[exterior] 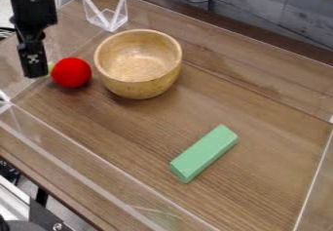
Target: Move the red fruit to the right
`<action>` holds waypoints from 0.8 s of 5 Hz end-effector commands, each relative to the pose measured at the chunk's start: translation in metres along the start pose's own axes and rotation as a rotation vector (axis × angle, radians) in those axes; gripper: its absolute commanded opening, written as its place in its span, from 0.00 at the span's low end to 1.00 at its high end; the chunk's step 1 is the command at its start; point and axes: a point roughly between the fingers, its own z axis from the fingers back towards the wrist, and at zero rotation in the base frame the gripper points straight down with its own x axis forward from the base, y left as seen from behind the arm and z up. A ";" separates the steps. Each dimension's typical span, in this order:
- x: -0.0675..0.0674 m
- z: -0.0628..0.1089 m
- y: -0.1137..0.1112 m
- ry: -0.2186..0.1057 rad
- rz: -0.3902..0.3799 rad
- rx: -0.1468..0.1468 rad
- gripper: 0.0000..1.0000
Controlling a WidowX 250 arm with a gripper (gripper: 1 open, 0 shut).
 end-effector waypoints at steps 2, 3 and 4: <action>-0.004 0.002 0.003 -0.017 0.014 0.008 1.00; 0.003 -0.003 0.009 -0.018 0.036 -0.006 1.00; 0.010 -0.006 0.015 -0.022 0.065 -0.015 1.00</action>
